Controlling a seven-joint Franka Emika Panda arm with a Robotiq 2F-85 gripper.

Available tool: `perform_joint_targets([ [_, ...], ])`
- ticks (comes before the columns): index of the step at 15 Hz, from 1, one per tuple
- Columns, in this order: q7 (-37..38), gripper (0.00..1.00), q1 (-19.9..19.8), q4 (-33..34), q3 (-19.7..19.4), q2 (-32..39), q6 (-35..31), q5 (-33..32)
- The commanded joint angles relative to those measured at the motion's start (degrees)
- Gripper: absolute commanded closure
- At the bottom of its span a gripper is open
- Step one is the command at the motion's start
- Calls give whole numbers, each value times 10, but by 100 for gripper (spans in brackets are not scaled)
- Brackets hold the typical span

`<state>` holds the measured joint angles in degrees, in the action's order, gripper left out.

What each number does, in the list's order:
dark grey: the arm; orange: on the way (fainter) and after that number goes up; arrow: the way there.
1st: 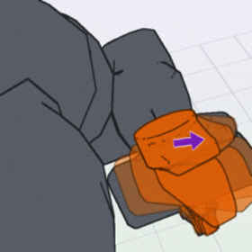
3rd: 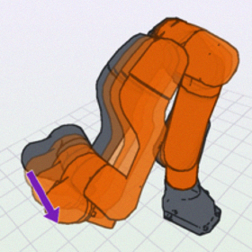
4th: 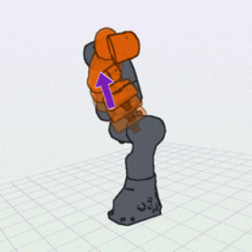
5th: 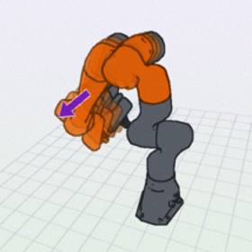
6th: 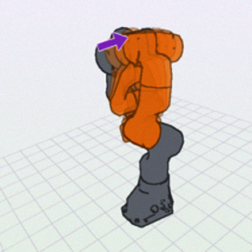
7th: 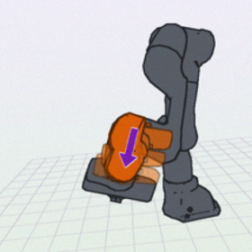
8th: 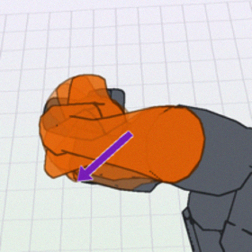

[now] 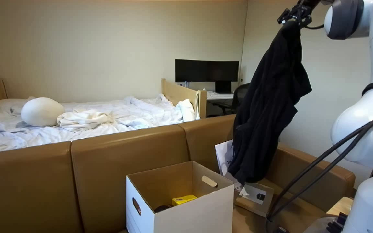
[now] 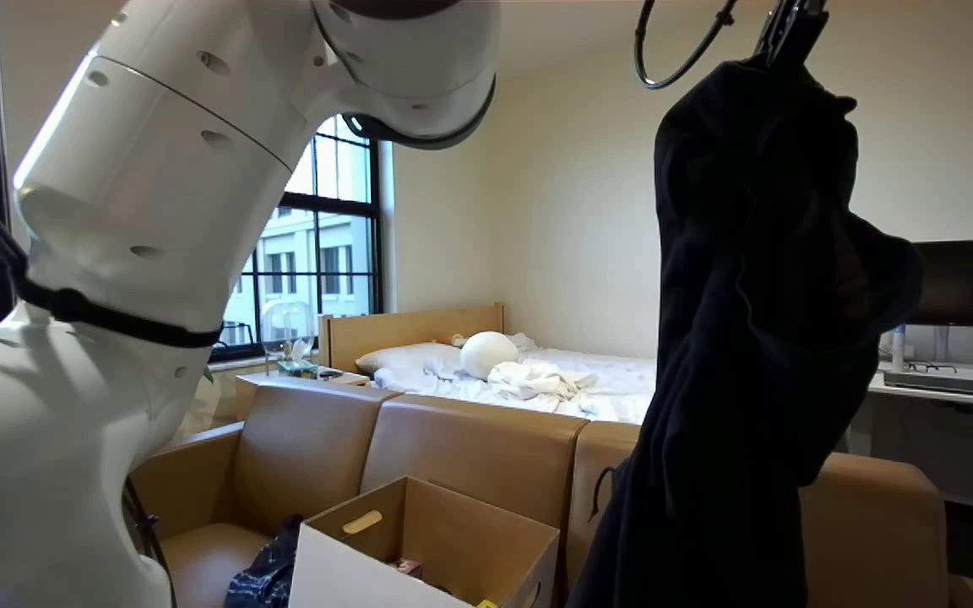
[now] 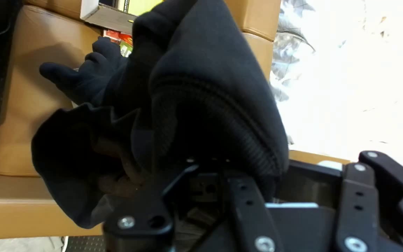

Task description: Remove the black jersey out of the box

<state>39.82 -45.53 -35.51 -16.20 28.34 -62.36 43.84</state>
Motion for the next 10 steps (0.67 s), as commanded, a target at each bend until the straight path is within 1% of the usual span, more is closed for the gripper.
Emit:
perform_joint_targets([
  [1,-2,100,16,-22,-3,23,-15,-37],
  [3,-12,100,46,-31,-15,40,-34,-84],
  [6,-24,100,95,-50,-32,50,-86,-150],
  [10,-25,100,138,-97,-38,41,-135,-179],
])
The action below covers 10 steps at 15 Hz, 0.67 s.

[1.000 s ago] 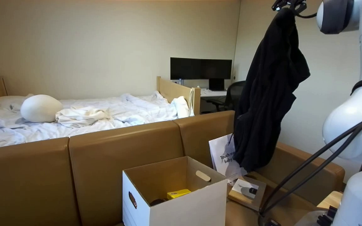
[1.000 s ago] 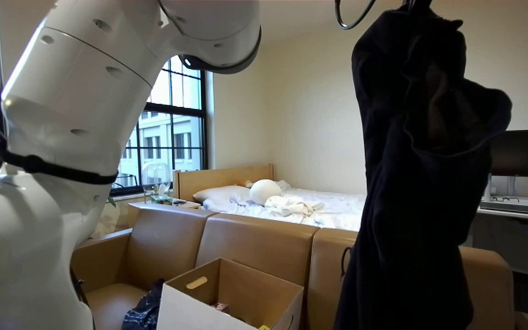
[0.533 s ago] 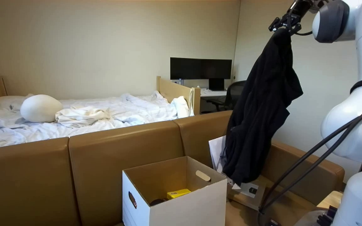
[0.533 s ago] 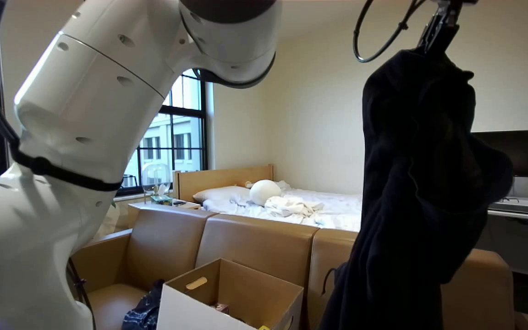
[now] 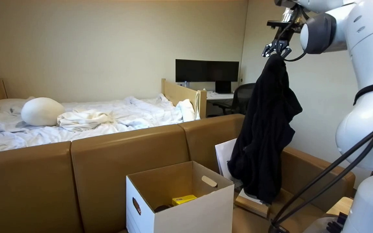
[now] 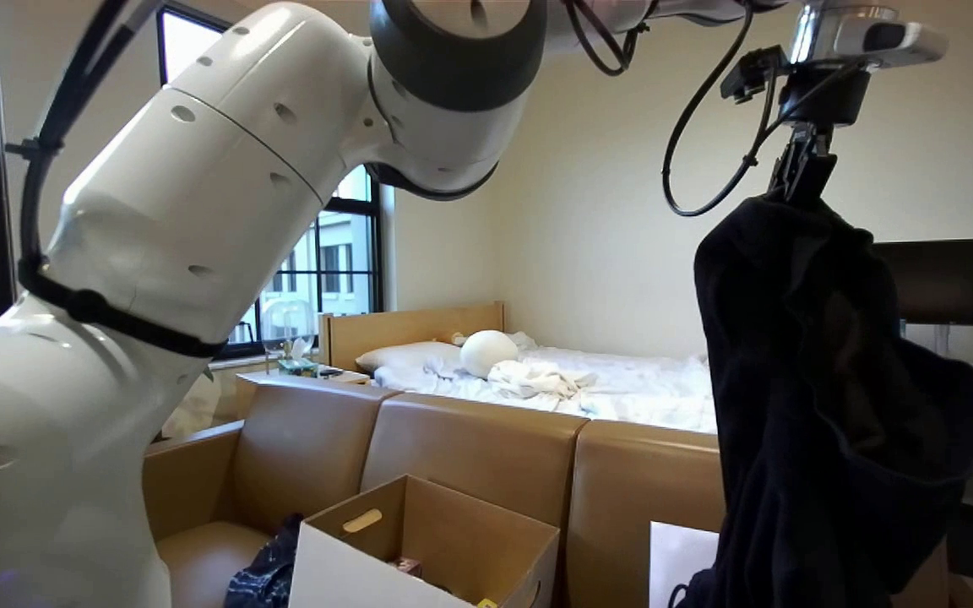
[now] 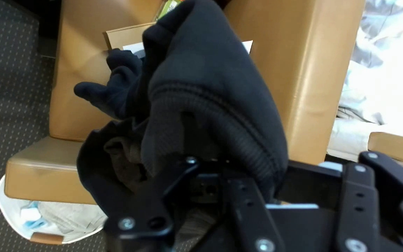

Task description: Remove the black jersey out of the box

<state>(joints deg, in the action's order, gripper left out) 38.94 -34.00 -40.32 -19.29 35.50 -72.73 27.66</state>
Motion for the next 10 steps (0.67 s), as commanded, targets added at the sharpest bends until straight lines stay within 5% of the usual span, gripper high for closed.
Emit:
perform_joint_targets([
  [1,-20,98,31,-61,-10,-34,-36,-24],
  [2,-22,74,37,-71,-13,-37,-38,-30],
  [4,-30,71,50,-90,-19,-43,-31,-47],
  [10,-28,33,84,-145,-41,-73,0,-120],
])
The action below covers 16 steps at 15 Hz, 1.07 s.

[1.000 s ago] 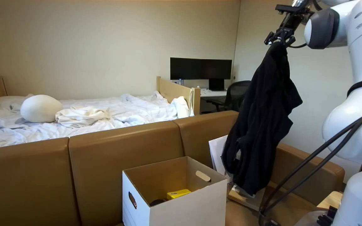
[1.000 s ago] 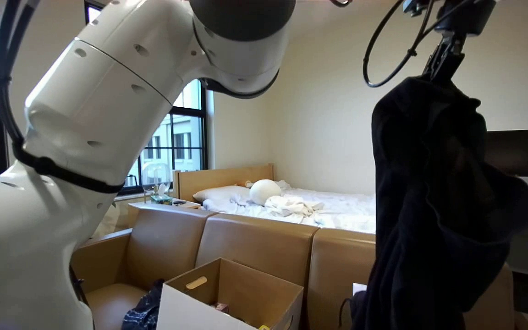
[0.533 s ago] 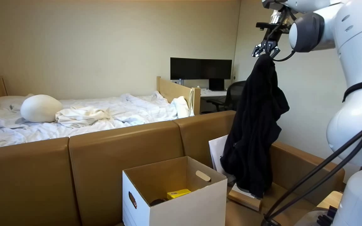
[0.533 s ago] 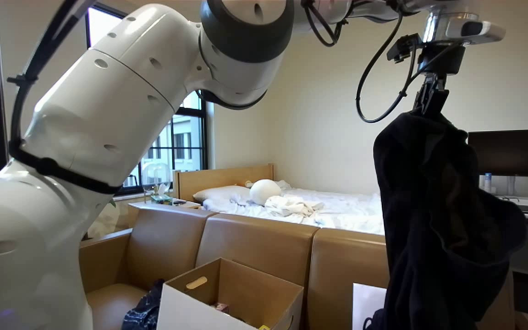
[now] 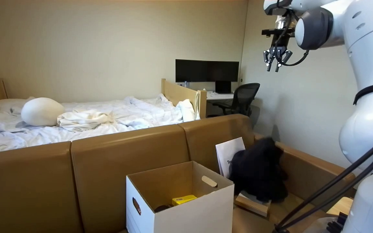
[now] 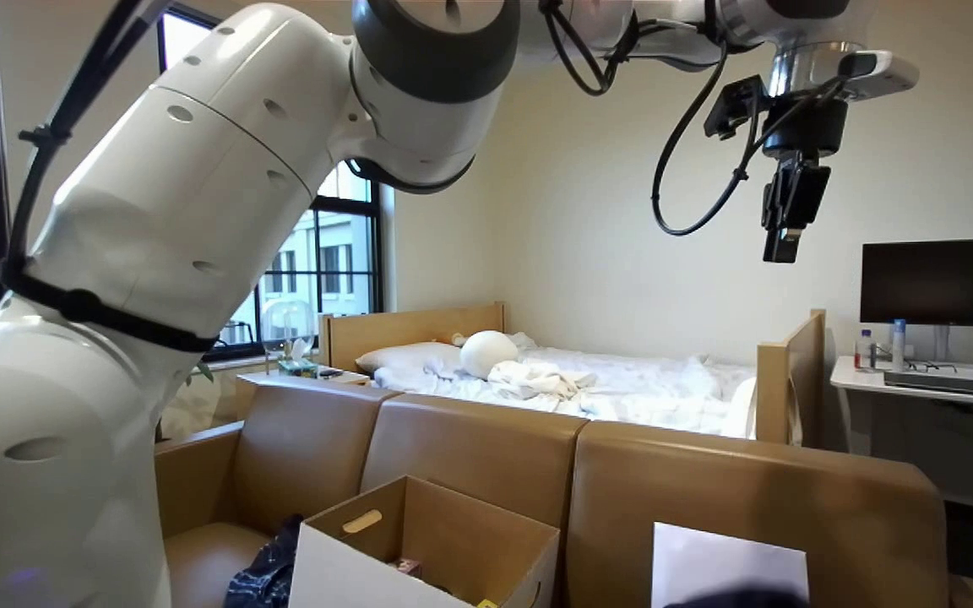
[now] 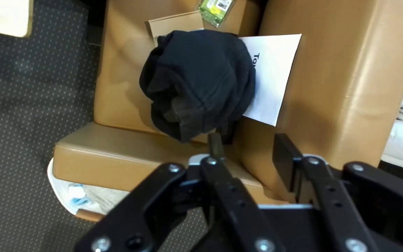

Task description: Remove the black jersey out of the box

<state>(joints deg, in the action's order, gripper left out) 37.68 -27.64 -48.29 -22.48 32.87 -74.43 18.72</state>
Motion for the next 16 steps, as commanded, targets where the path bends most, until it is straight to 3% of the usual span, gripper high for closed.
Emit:
perform_joint_targets([
  [1,-25,27,26,-80,-8,-61,32,-39],
  [4,-31,7,61,-160,-8,-132,8,-61],
  [6,-56,0,89,-202,-5,-175,-8,-97],
  [10,-30,0,150,-297,7,-268,-76,-141],
  [16,-2,0,198,-462,29,-365,-139,-98],
])
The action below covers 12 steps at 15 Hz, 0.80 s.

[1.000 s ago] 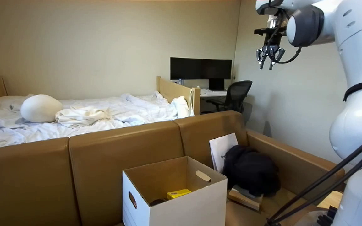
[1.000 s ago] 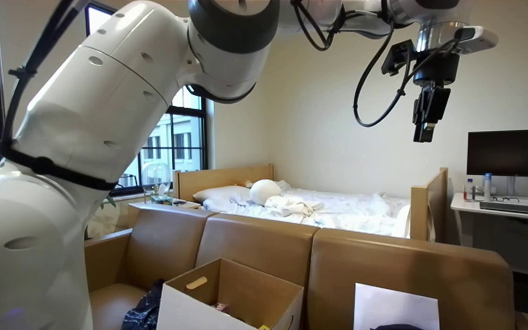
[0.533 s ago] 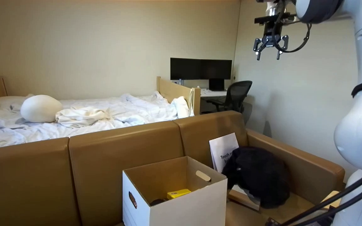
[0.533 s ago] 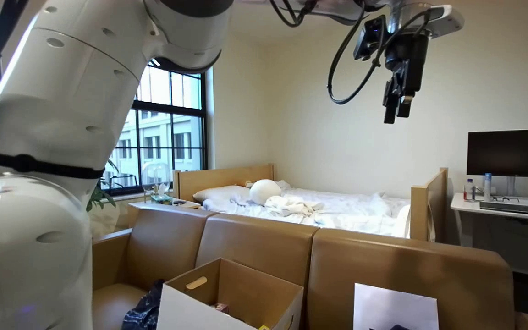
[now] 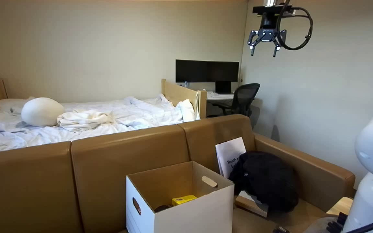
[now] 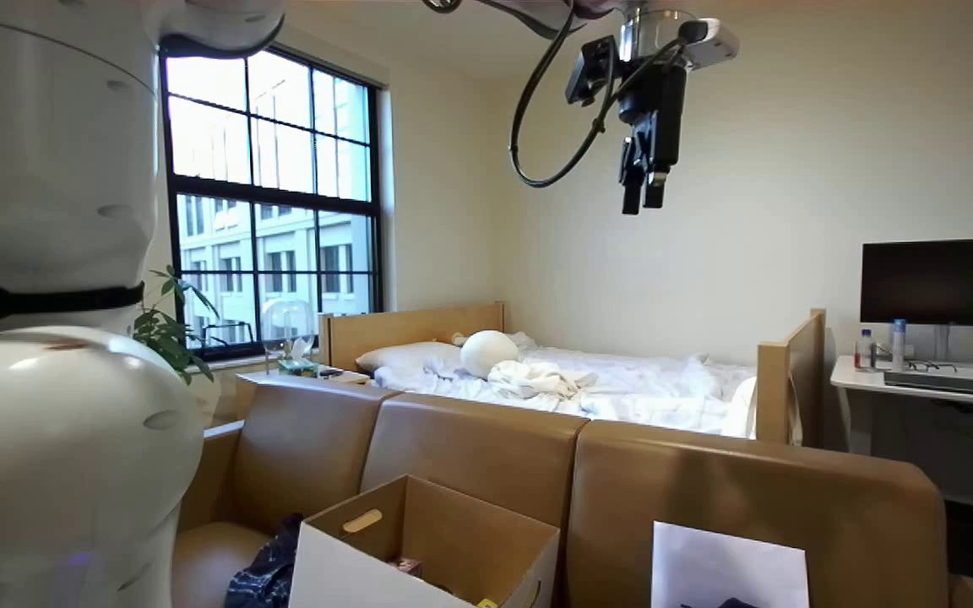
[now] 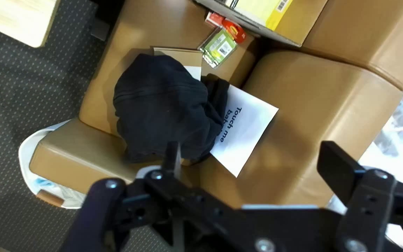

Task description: Remove the black jersey out of the box

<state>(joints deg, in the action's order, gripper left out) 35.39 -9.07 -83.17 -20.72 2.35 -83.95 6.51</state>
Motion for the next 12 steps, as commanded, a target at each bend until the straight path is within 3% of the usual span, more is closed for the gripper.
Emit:
perform_joint_targets([
  [1,12,0,-7,-139,35,-64,-38,51],
  [3,-1,0,-8,-203,45,-74,-40,105],
  [4,2,0,-15,-121,45,-41,-11,70],
  [7,2,0,-13,-176,54,-48,-23,91],
  [12,2,0,-14,-179,54,-56,-23,92],
])
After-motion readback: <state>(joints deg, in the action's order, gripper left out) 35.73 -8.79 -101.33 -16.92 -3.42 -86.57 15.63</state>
